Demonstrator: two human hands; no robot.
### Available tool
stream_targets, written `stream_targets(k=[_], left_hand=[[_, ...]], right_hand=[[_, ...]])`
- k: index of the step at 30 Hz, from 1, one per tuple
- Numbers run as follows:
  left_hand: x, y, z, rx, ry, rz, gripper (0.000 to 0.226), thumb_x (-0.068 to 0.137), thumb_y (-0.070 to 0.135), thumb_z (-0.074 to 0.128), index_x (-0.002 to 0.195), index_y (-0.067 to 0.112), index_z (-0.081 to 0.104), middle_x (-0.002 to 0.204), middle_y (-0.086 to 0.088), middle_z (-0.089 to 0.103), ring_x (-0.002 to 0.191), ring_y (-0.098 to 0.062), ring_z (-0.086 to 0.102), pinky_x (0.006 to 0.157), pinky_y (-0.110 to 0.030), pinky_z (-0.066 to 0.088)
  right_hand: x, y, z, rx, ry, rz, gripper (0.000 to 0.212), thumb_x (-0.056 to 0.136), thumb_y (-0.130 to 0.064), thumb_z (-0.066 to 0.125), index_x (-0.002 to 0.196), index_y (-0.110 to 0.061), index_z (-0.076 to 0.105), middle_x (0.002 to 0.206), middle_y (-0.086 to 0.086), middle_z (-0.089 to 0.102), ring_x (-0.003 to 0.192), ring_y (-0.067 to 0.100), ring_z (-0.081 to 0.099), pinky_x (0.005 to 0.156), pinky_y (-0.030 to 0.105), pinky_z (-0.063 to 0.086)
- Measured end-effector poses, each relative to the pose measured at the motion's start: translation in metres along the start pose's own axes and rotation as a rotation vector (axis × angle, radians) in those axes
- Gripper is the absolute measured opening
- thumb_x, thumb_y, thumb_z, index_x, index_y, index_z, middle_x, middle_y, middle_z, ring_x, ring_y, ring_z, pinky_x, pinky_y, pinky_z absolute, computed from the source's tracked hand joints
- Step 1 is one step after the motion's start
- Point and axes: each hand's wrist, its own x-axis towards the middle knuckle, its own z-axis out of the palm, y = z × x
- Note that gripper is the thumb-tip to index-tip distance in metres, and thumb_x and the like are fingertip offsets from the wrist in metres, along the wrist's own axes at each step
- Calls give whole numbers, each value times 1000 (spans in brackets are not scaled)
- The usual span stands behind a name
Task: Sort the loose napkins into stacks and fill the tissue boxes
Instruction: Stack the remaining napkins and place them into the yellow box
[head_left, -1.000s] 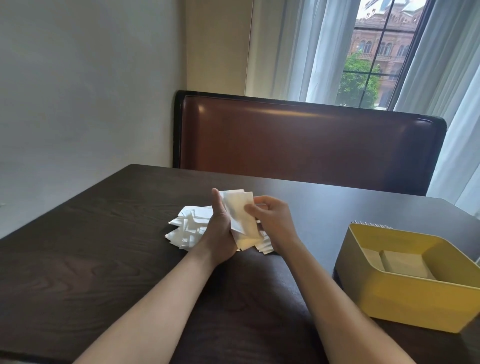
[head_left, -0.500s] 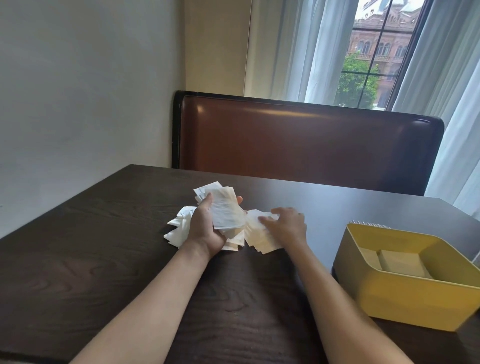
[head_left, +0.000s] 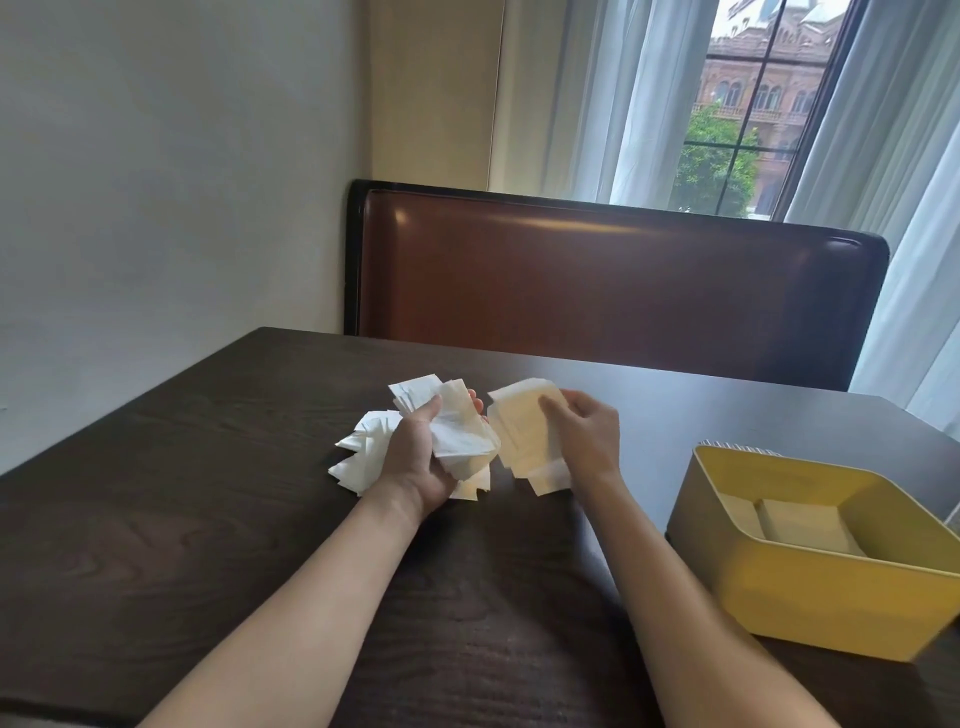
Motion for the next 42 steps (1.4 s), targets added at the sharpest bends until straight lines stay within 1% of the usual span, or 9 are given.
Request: stream_targets(k=[4,9,17,21,27,30,33,39,42], left_hand=[[0,-4,2,23,11,-13,39,105,39,44,109,8,69,101,-12,74,85,-25,73,84,-43,55],[2,-2,1,40,22,24,37,105,37,45,107,11,70,101,-10,73,94,-21,69,80,-39,54],[1,0,0,50,39,75,35,103,37,47,106,12,71,97,-7,74,92,-19,70,81,-39,54],[1,-2,2,78,34,43,45,101,48,47,105,10,70,100,-10,71,92,-22,67,86,-41,54],[-1,-11,5,172,-35,3,83,86,78,40,120,7,65,118,-11,69,105,-21,68,93,-42,56],[1,-15,6,174,-134,46,87,86,81,27,119,11,67,118,-13,71,105,-24,71,99,-46,53],[1,-15,8,103,-136,24,90,76,82,35,117,7,65,106,-15,74,89,-28,74,82,-43,59],[4,-13,4,90,-26,57,31,102,24,52,120,-1,60,98,-20,71,79,-31,73,68,-46,62],[7,-11,3,67,29,79,31,104,15,46,128,0,59,107,-19,70,91,-32,69,73,-45,59]], right_hand=[[0,-4,0,119,-8,78,16,93,-18,63,100,-9,74,95,4,71,84,15,63,65,23,49],[2,12,1,-175,-59,97,18,89,-24,67,77,-16,78,71,-7,67,74,18,63,65,27,47],[-2,4,-3,-308,59,-37,17,91,-23,68,100,-14,79,104,0,74,89,14,64,71,19,46],[-3,-7,-2,31,82,-5,16,97,-18,60,107,-10,69,107,7,68,98,21,64,74,21,56],[-20,-37,4,700,-206,107,12,101,-9,51,104,-12,63,93,1,69,86,16,72,67,21,57],[-26,-39,11,721,-351,141,16,100,-4,52,112,-6,63,85,3,69,72,14,71,64,24,60],[-31,-34,16,438,-426,203,21,96,4,54,114,-3,63,86,9,62,57,14,67,59,25,59],[-31,-32,17,157,-444,164,24,90,3,52,85,-8,73,88,14,65,54,20,63,51,26,54],[-29,-28,17,132,-367,102,15,92,-7,60,87,-7,74,71,9,65,50,18,56,46,26,48]])
